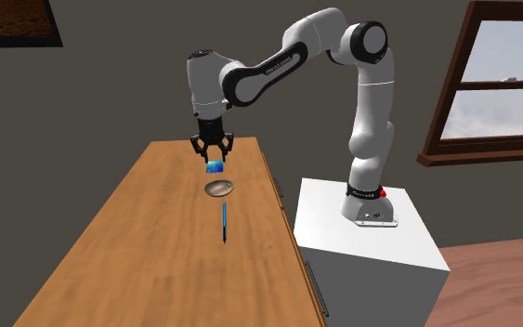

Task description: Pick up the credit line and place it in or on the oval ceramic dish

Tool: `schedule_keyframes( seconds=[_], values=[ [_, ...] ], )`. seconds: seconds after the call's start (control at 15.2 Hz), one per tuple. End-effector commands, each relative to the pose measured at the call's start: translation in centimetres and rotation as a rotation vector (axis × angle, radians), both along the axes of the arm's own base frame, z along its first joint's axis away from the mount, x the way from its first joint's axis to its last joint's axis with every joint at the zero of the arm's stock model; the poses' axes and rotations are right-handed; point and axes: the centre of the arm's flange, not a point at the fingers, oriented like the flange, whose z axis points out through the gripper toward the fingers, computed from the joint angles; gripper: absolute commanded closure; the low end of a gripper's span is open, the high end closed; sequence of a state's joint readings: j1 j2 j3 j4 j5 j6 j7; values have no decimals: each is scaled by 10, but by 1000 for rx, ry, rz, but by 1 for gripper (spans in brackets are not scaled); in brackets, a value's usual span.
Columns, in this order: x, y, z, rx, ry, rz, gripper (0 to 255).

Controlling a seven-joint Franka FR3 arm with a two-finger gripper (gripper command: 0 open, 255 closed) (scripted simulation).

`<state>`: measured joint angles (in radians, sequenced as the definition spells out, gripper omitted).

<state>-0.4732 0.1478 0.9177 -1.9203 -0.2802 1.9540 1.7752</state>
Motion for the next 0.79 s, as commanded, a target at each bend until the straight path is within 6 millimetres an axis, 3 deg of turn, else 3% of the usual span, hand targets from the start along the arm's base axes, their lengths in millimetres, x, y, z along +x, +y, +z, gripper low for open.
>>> schedule_keyframes(
  seconds=[0.0,0.46,0.73],
  values=[
    [-1,0,-12,0,0,0,255],
    [-1,0,-52,0,0,0,255],
    [-1,0,-52,0,0,0,255]
  ],
)
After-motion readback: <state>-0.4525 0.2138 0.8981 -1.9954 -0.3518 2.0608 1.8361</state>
